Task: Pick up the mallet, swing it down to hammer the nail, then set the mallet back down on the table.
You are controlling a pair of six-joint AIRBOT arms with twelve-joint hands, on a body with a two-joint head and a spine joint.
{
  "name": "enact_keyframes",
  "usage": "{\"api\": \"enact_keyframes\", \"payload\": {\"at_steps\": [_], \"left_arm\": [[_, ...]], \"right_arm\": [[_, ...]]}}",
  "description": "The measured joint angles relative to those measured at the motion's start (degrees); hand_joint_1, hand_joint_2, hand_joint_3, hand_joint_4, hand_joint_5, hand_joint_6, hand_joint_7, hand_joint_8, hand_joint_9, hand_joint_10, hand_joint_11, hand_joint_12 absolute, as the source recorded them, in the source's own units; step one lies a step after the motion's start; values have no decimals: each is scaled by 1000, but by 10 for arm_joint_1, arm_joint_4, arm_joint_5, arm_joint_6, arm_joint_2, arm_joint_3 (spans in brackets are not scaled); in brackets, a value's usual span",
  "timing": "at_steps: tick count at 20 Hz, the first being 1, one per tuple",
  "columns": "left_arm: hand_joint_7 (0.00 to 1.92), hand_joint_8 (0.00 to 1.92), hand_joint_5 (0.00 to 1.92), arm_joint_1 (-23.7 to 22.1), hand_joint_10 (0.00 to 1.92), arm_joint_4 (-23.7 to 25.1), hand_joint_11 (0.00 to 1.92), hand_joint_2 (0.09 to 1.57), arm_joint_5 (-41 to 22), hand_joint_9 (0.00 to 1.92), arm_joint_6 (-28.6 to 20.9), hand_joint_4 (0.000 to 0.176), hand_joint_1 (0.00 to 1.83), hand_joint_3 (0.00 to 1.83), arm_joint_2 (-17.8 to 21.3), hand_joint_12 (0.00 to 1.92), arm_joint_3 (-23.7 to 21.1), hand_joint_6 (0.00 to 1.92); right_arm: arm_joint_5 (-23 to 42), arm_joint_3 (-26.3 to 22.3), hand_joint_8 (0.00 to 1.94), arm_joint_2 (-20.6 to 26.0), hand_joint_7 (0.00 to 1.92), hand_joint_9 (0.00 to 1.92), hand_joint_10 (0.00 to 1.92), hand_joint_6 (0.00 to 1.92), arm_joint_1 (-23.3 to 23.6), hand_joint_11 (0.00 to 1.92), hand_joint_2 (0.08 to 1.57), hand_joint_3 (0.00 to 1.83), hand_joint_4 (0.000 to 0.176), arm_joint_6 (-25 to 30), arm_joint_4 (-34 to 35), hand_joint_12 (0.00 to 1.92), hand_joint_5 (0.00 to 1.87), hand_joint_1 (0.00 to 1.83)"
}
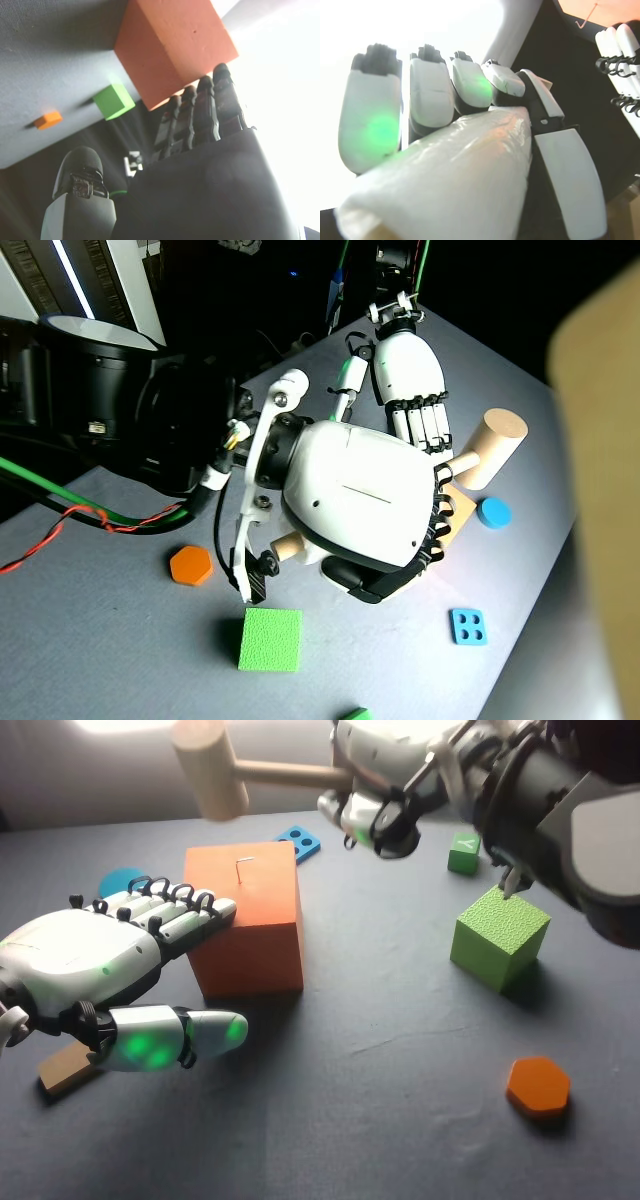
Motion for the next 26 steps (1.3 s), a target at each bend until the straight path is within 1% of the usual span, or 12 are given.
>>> {"api": "enact_keyframes", "payload": {"at_steps": [3,5,7,10,13,15,17,19,21,22,23,26], "left_arm": [[16,6,30,0,3,0,0,1202,1,7,0,0,0,0,0,0,0,10],[12,4,18,0,2,0,0,1198,1,5,0,0,0,0,0,0,0,4],[28,9,26,0,7,0,0,1199,1,18,0,0,0,0,0,0,0,6],[32,8,33,0,5,0,1,1198,1,18,0,0,0,0,0,1,0,7],[33,7,33,0,6,0,3,1200,1,22,0,0,0,0,0,1,0,6],[31,5,26,0,3,0,2,1203,1,17,0,0,0,1,0,1,0,3],[36,6,32,0,3,0,8,1206,1,18,0,0,0,2,0,4,0,5],[26,1,27,0,0,0,1,1203,1,11,0,0,0,1,0,0,0,2],[29,2,27,0,3,0,0,1203,1,19,0,0,0,1,0,0,0,1],[31,2,27,0,5,0,1,1205,1,24,0,0,0,2,0,0,0,1],[29,1,27,0,2,0,0,1208,1,18,0,0,0,3,0,0,0,1],[33,3,37,0,4,0,0,1207,1,23,-2,0,0,2,0,0,0,4]], "right_arm": [[6,21,1941,-18,1474,1616,1921,1921,-41,1695,1548,0,176,1,1,1921,1182,708],[6,24,1941,-23,1477,1619,1921,1921,-64,1711,1552,1,176,2,6,1921,1176,723],[6,24,1941,-23,1480,1622,1921,1921,-64,1709,1554,1,176,0,2,1921,1171,703],[15,20,1941,-12,1515,1646,1921,1921,-45,1734,1528,0,176,10,1,1921,1196,755],[15,-6,1941,24,1507,1639,1921,1921,-23,1721,1539,0,176,15,-7,1921,1186,730],[19,-36,1941,60,1490,1626,1921,1921,-24,1704,1545,2,176,33,-44,1921,1167,711],[44,-68,1941,105,1482,1616,1921,1921,-44,1695,1551,3,176,119,-168,1921,1168,699],[79,-86,1941,142,1487,1621,1921,1921,-60,1704,1545,0,176,230,-303,1921,1155,697],[109,-91,1941,175,1486,1623,1921,1921,-72,1707,1550,2,175,395,-463,1921,1158,681],[112,-92,1941,185,1485,1625,1921,1921,-77,1707,1547,0,176,442,-505,1921,1151,693],[113,-91,1941,190,1487,1625,1921,1921,-82,1710,1539,0,176,452,-511,1921,1159,713],[143,-86,1941,188,1490,1627,1921,1921,-90,1704,1538,0,175,448,-513,1921,1155,703]]}}
